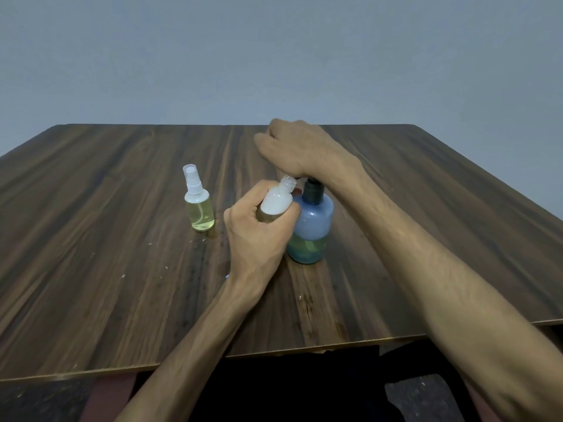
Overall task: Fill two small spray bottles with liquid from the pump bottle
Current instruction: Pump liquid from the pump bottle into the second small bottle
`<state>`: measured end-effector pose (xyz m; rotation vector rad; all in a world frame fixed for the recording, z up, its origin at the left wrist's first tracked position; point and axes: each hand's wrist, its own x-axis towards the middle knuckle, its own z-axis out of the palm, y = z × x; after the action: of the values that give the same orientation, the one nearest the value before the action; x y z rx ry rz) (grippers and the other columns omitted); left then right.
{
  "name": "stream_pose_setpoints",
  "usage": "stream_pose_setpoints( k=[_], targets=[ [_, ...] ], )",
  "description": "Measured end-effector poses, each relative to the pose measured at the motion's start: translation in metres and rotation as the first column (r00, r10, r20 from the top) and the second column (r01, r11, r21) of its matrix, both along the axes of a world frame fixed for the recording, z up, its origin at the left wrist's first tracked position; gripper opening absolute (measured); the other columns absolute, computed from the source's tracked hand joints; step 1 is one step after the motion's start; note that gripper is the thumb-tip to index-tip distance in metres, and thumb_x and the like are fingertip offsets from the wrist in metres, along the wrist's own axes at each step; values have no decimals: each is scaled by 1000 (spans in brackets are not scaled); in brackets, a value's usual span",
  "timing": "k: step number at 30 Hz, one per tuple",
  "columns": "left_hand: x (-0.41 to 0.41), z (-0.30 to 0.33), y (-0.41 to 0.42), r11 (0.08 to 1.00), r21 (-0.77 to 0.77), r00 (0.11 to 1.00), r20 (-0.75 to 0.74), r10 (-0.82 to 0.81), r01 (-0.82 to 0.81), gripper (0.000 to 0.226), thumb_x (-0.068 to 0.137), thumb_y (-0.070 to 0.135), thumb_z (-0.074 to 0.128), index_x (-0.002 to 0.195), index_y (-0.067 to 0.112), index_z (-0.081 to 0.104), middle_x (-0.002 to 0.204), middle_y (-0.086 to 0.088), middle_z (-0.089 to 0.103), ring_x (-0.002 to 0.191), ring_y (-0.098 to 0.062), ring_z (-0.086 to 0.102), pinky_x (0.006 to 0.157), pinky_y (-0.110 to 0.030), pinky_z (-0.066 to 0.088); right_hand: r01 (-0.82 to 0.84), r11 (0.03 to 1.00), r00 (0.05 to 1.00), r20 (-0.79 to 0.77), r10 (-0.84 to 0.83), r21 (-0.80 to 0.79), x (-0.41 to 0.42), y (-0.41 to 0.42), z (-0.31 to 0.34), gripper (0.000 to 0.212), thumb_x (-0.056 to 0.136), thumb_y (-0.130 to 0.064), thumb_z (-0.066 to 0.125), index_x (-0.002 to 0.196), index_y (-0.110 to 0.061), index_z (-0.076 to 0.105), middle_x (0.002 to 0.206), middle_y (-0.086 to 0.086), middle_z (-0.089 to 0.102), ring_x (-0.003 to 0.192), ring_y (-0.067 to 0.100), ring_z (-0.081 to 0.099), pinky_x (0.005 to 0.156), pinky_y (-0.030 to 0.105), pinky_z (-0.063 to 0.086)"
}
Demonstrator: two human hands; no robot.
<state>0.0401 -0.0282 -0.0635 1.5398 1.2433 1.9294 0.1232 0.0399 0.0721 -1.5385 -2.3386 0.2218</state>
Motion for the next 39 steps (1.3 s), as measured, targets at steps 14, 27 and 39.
stream_pose_setpoints(
  k=[14, 27, 39],
  targets=[
    [2, 1, -2, 1000, 2, 1000, 5, -3, 3, 7, 88, 12, 73, 92, 9, 78, 78, -8, 70, 73, -12, 60, 66, -38, 50, 12, 1000, 999, 50, -11, -7, 1, 0, 0, 31, 109, -34, 34, 94, -14, 53, 77, -4, 53, 72, 16, 47, 73, 34, 32],
    [2, 0, -3, 1000, 0, 1000, 4, 17, -17, 12, 86, 13, 72, 94, 7, 78, 80, -13, 71, 74, -26, 65, 66, -41, 52, 36, 992, 999, -14, -35, 123, 1, 6, 1, 31, 109, -34, 32, 109, -14, 56, 85, -5, 58, 76, 13, 49, 89, 40, 30],
    [3, 1, -3, 1000, -5, 1000, 7, 28, -28, 12, 85, 13, 73, 94, 8, 78, 79, -12, 70, 78, -32, 64, 66, -46, 53, 48, 998, 999, 15, -48, 36, 1, 11, -4, 32, 108, -33, 31, 98, -14, 54, 82, -4, 57, 75, 16, 48, 87, 39, 31]
  ],
)
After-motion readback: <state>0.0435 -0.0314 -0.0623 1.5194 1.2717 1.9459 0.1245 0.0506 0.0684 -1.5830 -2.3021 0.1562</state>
